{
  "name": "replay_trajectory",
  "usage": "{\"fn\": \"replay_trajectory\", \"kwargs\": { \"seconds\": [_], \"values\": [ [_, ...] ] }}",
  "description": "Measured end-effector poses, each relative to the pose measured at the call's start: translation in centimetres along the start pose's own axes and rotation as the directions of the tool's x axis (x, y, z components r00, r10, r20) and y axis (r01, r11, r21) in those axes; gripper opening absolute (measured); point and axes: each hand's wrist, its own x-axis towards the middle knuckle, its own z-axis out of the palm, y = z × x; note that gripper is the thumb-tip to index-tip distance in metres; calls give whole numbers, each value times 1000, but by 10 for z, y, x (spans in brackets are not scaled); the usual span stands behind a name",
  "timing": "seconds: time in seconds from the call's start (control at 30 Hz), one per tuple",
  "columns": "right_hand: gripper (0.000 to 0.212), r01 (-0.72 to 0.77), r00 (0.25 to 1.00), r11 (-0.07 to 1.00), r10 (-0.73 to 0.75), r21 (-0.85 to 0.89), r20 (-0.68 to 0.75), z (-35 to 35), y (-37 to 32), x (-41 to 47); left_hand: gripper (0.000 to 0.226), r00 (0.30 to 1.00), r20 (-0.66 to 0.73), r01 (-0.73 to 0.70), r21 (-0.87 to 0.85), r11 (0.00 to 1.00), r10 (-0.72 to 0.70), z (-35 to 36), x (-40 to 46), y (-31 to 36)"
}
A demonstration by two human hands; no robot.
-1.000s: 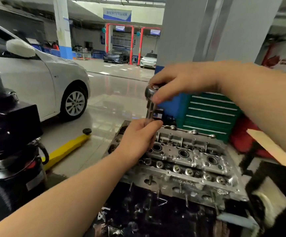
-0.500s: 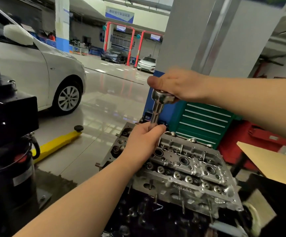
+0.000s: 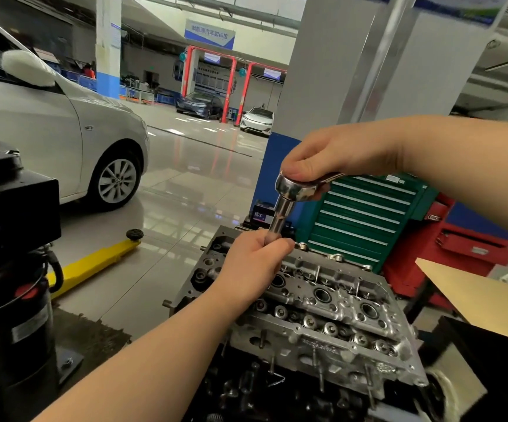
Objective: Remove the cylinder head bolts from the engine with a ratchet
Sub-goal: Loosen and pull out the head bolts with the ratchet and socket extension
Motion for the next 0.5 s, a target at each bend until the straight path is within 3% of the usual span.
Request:
{"fn": "replay_trajectory", "kwargs": {
  "seconds": [0.2, 0.37, 0.43, 0.5],
  "values": [
    [70, 52, 998, 998, -51, -25, 21, -7, 4, 8, 32, 999, -32, -7, -5, 1000, 7, 1, -3, 2],
    [83, 199, 968, 929, -136, 312, -210, -44, 0, -16, 31, 1000, -26, 17, -6, 1000, -17, 0, -3, 5],
    [80, 145, 962, 963, -84, 227, -260, -56, 2, -27, 30, 999, -21, 35, -23, 999, -35, -1, -2, 7],
    [62, -42, 970, 993, 67, 111, -232, -51, 16, -37, 31, 998, -9, 54, -56, 997, -55, -2, -2, 8]
  ]
}}
